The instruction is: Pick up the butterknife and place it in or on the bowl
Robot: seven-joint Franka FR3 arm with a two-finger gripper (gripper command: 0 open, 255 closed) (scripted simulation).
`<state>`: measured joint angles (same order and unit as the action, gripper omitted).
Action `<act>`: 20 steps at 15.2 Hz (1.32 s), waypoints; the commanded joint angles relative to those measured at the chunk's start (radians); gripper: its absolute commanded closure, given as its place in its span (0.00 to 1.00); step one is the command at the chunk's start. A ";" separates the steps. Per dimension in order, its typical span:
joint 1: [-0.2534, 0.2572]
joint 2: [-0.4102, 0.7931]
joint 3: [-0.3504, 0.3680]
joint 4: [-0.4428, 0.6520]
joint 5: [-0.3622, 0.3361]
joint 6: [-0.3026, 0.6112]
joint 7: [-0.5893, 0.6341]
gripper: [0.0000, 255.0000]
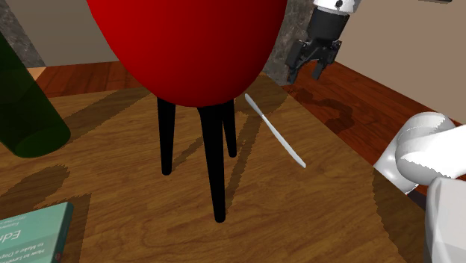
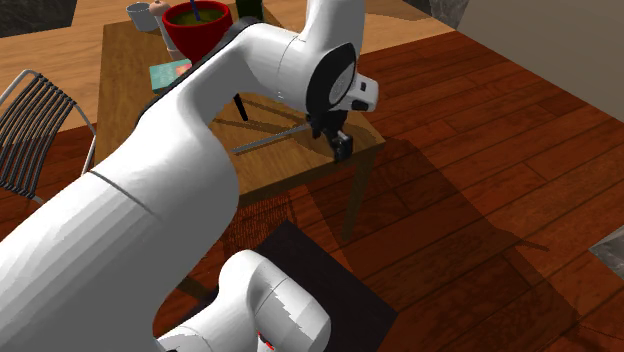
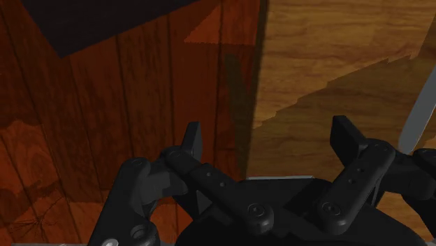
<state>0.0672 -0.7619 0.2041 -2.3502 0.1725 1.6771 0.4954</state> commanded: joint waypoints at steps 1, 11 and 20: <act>0.007 0.019 0.057 0.029 0.020 -0.009 0.075 0.00; -0.018 0.253 0.343 0.272 0.041 -0.017 0.432 0.00; -0.011 0.245 0.357 0.166 0.053 0.082 0.426 0.00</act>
<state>0.0565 -0.5177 0.5606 -2.1770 0.2256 1.7505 0.9231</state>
